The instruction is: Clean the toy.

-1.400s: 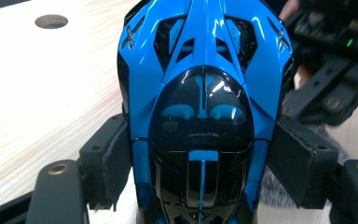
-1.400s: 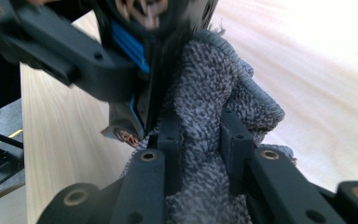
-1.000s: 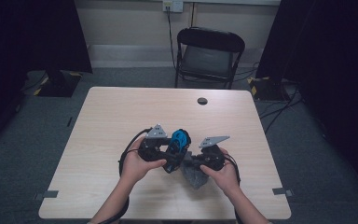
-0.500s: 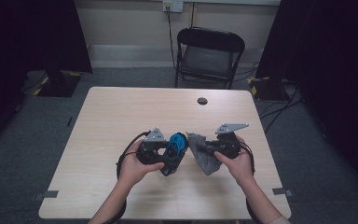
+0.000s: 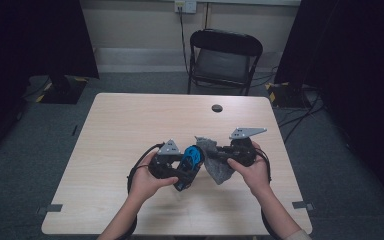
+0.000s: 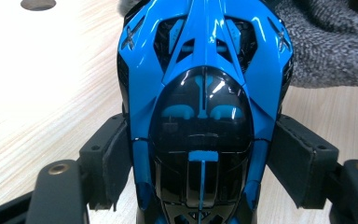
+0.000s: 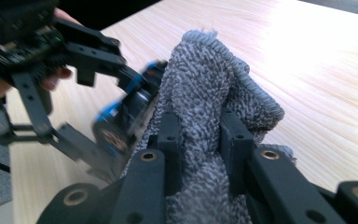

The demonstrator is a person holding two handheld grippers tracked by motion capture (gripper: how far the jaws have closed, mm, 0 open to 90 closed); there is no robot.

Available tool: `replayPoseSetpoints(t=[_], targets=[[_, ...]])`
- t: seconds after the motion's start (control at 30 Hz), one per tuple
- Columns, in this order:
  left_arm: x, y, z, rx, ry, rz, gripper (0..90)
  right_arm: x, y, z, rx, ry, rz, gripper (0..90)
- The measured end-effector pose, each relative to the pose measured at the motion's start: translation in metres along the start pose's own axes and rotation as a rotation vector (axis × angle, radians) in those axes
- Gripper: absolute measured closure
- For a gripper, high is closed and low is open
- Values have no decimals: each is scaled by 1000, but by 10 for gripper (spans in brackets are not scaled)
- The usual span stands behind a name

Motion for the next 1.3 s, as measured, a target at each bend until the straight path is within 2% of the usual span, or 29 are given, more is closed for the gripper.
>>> replayPoseSetpoints(t=[0.23,0.67,1.03,1.3], targets=[[0,-2,-1,9,1,-5,268,6,-1,4,-4,-28,-2,743],[-3,-5,0,-7,1,-18,268,25,13,8,12,-61,34,743],[-4,-4,2,-15,-4,-26,268,47,32,14,23,-86,91,743],[-6,-6,4,-30,-6,-41,268,61,43,20,0,-95,155,742]])
Point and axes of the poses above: each handheld gripper's, and its own axes: x roughly forward along the jaws, y roughly out of its underside, z roughly to its left, the point moved 3 cm from there along x, roughly forward along the jaws, and after that the axes turned 7 degrees about z, right-handed, at the moved point
